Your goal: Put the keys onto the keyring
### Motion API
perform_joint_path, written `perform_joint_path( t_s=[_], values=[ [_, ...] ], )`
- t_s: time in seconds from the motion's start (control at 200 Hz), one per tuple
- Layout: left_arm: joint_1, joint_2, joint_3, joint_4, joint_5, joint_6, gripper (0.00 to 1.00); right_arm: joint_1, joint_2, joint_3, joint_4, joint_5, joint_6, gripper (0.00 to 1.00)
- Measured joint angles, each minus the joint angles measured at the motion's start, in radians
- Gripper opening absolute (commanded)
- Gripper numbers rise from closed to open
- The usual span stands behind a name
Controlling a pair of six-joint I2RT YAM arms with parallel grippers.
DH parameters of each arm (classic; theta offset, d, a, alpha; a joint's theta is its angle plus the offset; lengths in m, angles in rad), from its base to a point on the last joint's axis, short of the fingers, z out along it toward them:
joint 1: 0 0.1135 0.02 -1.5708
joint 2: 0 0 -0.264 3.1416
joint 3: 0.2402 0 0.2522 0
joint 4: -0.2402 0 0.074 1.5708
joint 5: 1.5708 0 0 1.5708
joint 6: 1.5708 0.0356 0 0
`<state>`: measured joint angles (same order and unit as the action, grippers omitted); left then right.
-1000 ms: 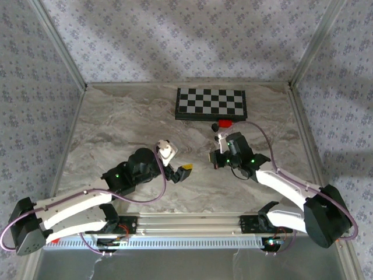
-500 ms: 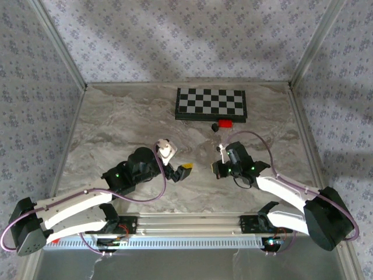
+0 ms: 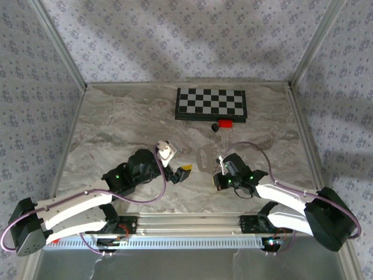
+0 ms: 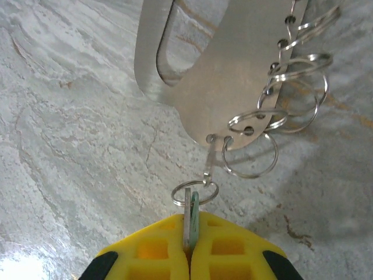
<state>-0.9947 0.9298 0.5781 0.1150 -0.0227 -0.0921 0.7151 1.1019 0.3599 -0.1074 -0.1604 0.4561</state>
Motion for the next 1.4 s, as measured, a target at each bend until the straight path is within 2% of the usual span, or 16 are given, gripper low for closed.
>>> perform_joint_path(
  t_s=[0.385,0.695,0.995,1.099,1.204,1.264,1.334,1.364,1.379,1.399],
  values=[
    [0.013,0.005,-0.013,0.019,0.0,-0.005,1.0,0.058,-0.036,-0.056,0.068,0.03,0.088,0.01],
    [0.013,0.034,-0.013,0.024,0.008,-0.006,1.0,0.086,-0.072,-0.086,0.063,0.067,0.138,0.24],
    [0.013,0.034,-0.013,0.025,0.008,-0.006,1.0,0.086,-0.174,-0.095,-0.018,0.098,0.141,0.33],
    [0.013,0.034,-0.012,0.025,0.005,-0.007,1.0,0.086,-0.251,-0.095,-0.053,0.117,0.149,0.44],
    [0.013,0.034,-0.012,0.027,-0.023,-0.022,1.0,0.086,-0.336,-0.095,-0.087,0.149,0.151,0.49],
    [0.014,0.034,-0.013,0.03,-0.048,-0.034,1.0,0.086,-0.381,-0.095,-0.109,0.174,0.153,0.57],
    [0.018,0.034,-0.012,0.031,-0.077,-0.044,1.0,0.086,-0.433,-0.094,-0.132,0.204,0.154,0.72],
    [0.02,0.034,-0.012,0.031,-0.093,-0.05,1.0,0.086,-0.451,-0.093,-0.143,0.218,0.148,0.83],
    [0.02,0.034,-0.012,0.031,-0.102,-0.053,1.0,0.086,-0.464,-0.093,-0.151,0.223,0.14,0.94],
    [0.021,0.034,-0.012,0.031,-0.111,-0.057,1.0,0.086,-0.477,-0.093,-0.158,0.235,0.145,1.0]
  ],
)
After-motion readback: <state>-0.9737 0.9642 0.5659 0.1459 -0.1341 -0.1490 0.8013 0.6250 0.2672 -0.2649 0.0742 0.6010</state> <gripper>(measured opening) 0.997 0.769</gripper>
